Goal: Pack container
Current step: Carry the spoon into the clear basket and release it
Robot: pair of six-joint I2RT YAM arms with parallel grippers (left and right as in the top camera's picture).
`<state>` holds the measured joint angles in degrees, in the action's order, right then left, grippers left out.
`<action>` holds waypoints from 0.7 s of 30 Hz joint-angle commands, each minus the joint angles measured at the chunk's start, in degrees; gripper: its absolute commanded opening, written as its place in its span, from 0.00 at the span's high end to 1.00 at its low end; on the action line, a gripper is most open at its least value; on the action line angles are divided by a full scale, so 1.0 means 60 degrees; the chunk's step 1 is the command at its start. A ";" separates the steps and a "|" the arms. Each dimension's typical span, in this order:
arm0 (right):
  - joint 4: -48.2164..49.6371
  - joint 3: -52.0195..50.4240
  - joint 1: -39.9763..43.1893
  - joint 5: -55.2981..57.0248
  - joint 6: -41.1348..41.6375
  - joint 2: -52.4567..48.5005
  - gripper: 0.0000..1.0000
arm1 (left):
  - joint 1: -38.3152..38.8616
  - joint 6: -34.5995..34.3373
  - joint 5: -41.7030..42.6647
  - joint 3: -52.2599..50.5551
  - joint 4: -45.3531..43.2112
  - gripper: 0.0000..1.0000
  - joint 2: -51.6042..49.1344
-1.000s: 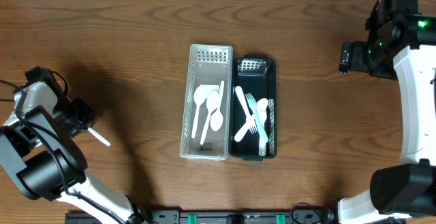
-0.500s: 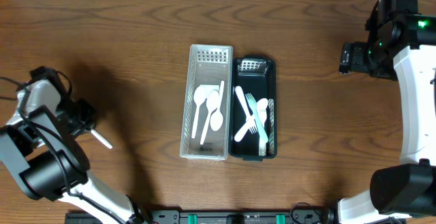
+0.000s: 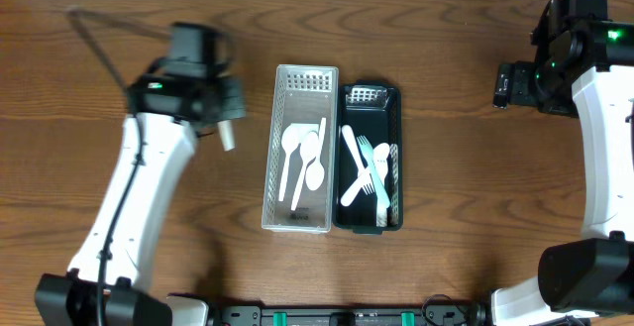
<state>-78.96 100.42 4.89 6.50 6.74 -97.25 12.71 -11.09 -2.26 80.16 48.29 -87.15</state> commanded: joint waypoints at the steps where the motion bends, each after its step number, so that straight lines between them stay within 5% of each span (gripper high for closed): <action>1: -0.0066 -0.0007 -0.0004 0.0131 -0.0025 -0.0062 0.07 | 0.1038 0.0200 -0.0565 0.0270 -0.0124 0.94 -0.0073; 19: -0.0168 -0.0007 -0.0004 0.0135 -0.0211 -0.0062 0.07 | 0.2878 -0.0703 -0.0124 0.0266 -0.0011 0.94 -0.2703; 21: -0.0168 -0.0007 -0.0004 0.0135 -0.0215 -0.0062 0.07 | 0.2838 -0.0561 -0.0131 0.0270 0.0022 0.74 -0.2685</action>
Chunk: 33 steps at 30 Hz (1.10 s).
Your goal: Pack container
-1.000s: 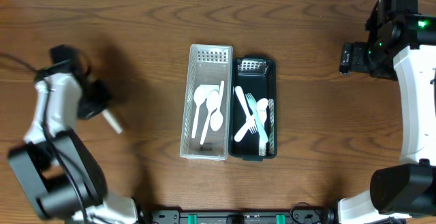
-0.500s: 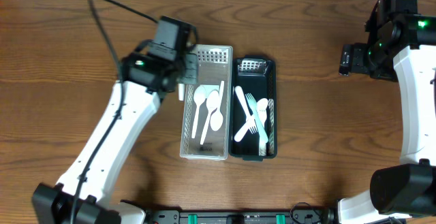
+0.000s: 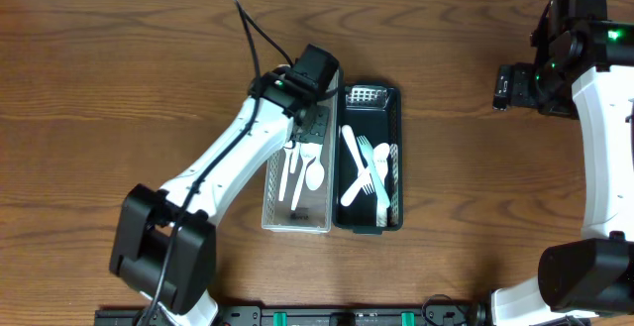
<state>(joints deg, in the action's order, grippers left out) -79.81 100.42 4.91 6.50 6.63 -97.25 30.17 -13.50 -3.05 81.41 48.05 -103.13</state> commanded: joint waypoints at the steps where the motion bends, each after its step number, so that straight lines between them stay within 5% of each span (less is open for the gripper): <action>1: -0.0022 -0.0007 -0.0007 0.0135 -0.0197 -0.0062 0.07 | -0.0106 0.0036 0.0000 0.0062 0.0062 0.65 0.0018; 5: -0.0007 -0.0007 -0.0007 0.0135 -0.0208 -0.0062 0.06 | -0.0306 0.0612 -0.0007 0.0062 0.0087 0.32 0.0364; 10: 0.0095 -0.0007 -0.0007 0.0124 -0.0259 -0.0062 0.07 | -0.0627 0.0838 -0.0007 0.0062 0.0084 0.20 0.1100; 13: 0.0372 -0.0007 -0.0029 -0.0084 -0.0259 -0.0062 0.08 | -0.0845 0.1005 -0.0102 0.0062 0.0080 0.00 0.1752; 19: 0.1789 -0.0007 -0.0565 -0.1071 0.0000 -0.0062 0.07 | -0.1785 0.0954 -0.0219 0.0062 -0.0892 0.02 0.2685; 27: 0.6892 -0.0623 -0.1472 -0.0820 0.0164 -0.0452 0.01 | -0.3555 0.1067 -0.0215 0.0058 -0.5504 0.02 0.2193; 33: 0.9424 -0.0739 -0.1512 -0.0681 0.0164 -0.1413 0.01 | -0.4459 0.3362 -0.0211 0.0018 -0.6422 0.02 0.1603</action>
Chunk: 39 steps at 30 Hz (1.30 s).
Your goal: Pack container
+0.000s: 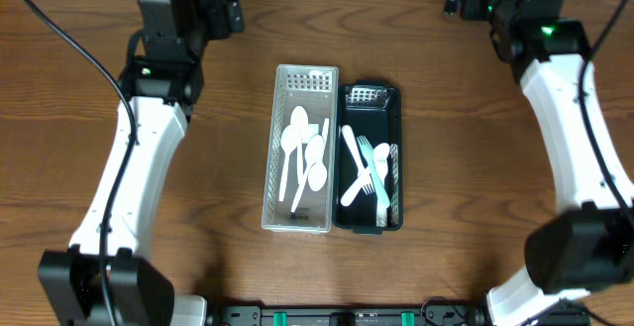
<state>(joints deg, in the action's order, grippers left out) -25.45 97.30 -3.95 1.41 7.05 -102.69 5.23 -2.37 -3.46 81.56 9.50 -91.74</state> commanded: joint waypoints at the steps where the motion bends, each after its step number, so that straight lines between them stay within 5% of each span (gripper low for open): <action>1: 0.0492 -0.0219 -0.0033 0.0171 0.0069 -0.0543 0.01 | -0.0430 0.1530 -0.0120 -0.0051 0.0015 0.02 -0.0288; 4: 0.0528 -0.0219 0.0066 0.0204 -0.0860 -0.0543 0.01 | -0.0608 0.1530 0.0452 -0.0219 0.0120 0.02 -0.0127; 13: -0.0335 -0.0900 0.0991 0.0769 -0.0040 0.0288 0.01 | -0.0594 0.1534 0.0798 -0.2317 -0.0535 0.02 0.1632; 27: 0.2288 -0.8284 0.1632 0.1271 -0.0419 0.6951 0.01 | -0.0229 0.1534 0.0783 -0.7519 -0.4779 0.02 0.6521; 30: 0.2211 -0.9500 0.1311 0.1268 -0.0219 0.8735 0.01 | 0.0084 0.1530 0.0754 -0.7916 -0.4124 0.02 0.7628; 35: 0.1377 -1.1012 0.0714 0.1268 -0.0240 1.1530 0.01 | 0.0412 0.1534 0.0590 -0.8240 -0.1045 0.02 0.9245; 39: 0.0401 -1.1438 0.0645 0.1228 -0.0259 1.2794 0.01 | 0.0419 0.1537 -0.0328 -0.8422 -0.0761 0.02 1.0160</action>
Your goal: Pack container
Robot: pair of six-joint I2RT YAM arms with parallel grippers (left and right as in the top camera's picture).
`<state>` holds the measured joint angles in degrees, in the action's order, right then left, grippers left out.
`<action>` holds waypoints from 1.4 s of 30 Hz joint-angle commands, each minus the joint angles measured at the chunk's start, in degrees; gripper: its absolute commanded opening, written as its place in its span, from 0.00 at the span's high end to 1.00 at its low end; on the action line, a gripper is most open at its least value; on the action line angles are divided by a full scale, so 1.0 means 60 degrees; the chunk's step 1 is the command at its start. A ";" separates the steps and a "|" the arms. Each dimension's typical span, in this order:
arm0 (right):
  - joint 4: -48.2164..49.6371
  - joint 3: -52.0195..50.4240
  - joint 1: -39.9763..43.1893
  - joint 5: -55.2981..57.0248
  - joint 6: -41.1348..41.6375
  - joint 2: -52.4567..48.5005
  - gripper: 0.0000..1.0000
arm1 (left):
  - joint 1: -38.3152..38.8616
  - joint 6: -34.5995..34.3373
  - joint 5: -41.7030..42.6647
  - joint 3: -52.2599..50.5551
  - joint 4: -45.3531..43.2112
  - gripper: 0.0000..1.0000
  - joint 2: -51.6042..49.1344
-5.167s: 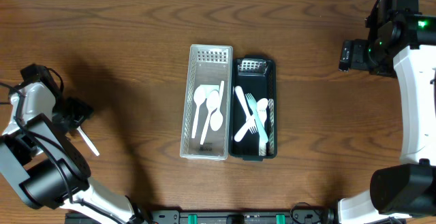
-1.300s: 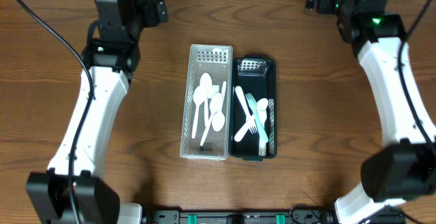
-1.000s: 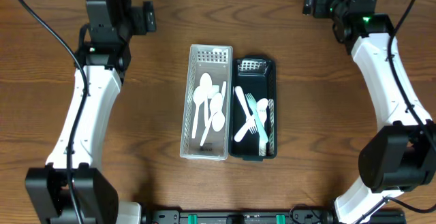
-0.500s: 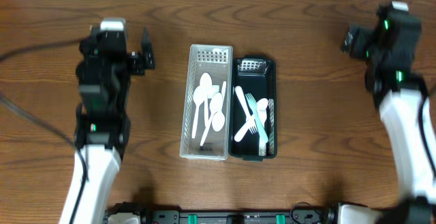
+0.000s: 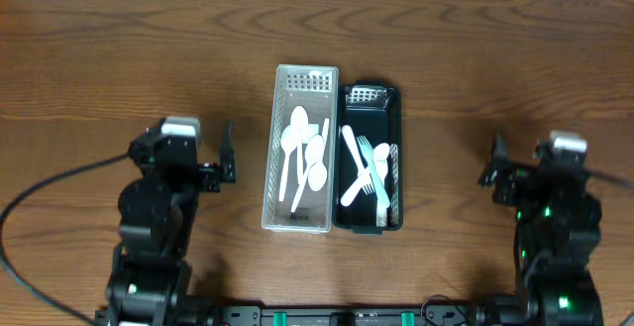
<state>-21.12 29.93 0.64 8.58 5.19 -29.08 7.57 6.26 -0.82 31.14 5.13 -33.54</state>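
A white mesh basket (image 5: 279, 217) at the table's middle holds several white spoons (image 5: 300, 143). Touching its right side, a black tray (image 5: 398, 158) holds white forks and spoons (image 5: 367, 163) lying crossed. My left gripper (image 5: 229, 151) is left of the basket, drawn back over bare wood with nothing visible in it. My right gripper (image 5: 492, 161) hangs well right of the tray, also with nothing visible in it. Both show only as thin dark blades seen edge-on, so their jaws cannot be read.
Both arms are folded low at the table's near edge, the left arm (image 5: 158, 217) at lower left and the right arm (image 5: 553, 217) at lower right. Brown wood surrounds the two containers.
Both arms were stretched to the table's far corners. Now both are folded at the near edge, grippers beside the containers. Basket and tray contents are unchanged.
My left gripper held a white utensil left of the basket while the right arm stayed at the far right. Then the left arm reached over the basket. After that the basket held one more spoon and both arms were raised to the far corners; now they sit folded.
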 commanded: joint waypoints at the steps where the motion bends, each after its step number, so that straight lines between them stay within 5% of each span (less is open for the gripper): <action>1: -0.0612 -0.0211 -0.0120 0.0029 0.0055 0.0681 0.01 | 0.0025 0.0098 -0.0969 -0.0018 -0.0040 0.02 0.0641; 20: -0.4532 -0.0211 -0.0120 0.0000 0.0055 0.0852 0.01 | 0.0029 -0.0805 -0.0947 -0.0055 -0.0142 0.02 0.1621; 36: -0.5031 -0.0211 -0.0120 0.0000 0.0055 0.0958 0.01 | 0.0029 -0.0805 -0.0947 -0.0055 0.3956 0.02 0.1617; 42: -0.5107 -0.0211 -0.0120 0.0004 0.0051 0.2233 0.01 | 0.0029 -0.0805 -0.0951 -0.0055 0.5799 0.02 0.1617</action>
<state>-51.46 28.84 0.43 8.56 5.21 -20.23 7.62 1.50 -6.04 30.85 36.82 -24.10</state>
